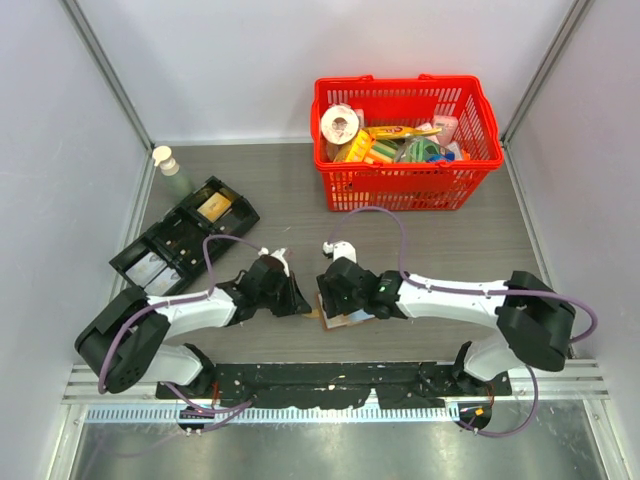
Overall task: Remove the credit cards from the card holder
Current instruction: Remove the credit card from the card holder.
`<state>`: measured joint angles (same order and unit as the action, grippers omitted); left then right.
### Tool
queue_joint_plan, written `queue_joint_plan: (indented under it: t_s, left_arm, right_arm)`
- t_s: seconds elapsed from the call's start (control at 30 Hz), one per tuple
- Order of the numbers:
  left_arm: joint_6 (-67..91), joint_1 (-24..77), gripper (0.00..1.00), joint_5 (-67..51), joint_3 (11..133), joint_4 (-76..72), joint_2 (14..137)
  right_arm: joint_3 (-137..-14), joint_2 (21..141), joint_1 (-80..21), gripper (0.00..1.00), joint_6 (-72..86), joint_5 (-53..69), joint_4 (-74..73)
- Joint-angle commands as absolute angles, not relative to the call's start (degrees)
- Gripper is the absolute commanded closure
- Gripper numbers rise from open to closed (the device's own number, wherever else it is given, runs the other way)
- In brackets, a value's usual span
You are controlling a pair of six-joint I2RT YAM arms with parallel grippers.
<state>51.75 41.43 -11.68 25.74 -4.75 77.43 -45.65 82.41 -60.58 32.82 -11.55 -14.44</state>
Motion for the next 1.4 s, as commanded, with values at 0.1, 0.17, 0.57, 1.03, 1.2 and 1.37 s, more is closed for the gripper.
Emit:
queue_joint_plan:
  t_s: [0.1,0.17,0.57,1.03,1.2,1.37]
  left_arm:
    - [55.55,43.59,1.00,-9.14,22.68,-9.84,74.80]
    - [55.55,43.86,1.00,-8.97,22.59,-9.93,74.62]
    - [54.58,44.03,1.00,-8.88,21.45,-8.88,73.83]
    - [53.70,44.03,1.00,-9.31,20.65,-8.09,74.09]
    - [53.35,44.03,1.00,-9.32,20.66,-7.56,73.92]
    - [53.26,44.03,1.00,-9.67,20.83,-7.65,74.18]
  right_arm:
    - [-52.03,89.03,-65.30,0.34,32.87,-20.91,-20.21]
    - [-53.17,90.96,-66.53,0.34,33.13,-22.32,-21.35]
    - [-55.19,92.29,-67.94,0.42,33.23,-26.80,-25.75]
    - [-54.58,88.16,-66.63,0.44,31.12,-26.02,-27.51]
    - [-53.61,86.57,-65.22,0.42,31.03,-26.28,-27.51]
    - [-53.17,87.27,-64.86,0.40,30.50,-25.75,-27.77]
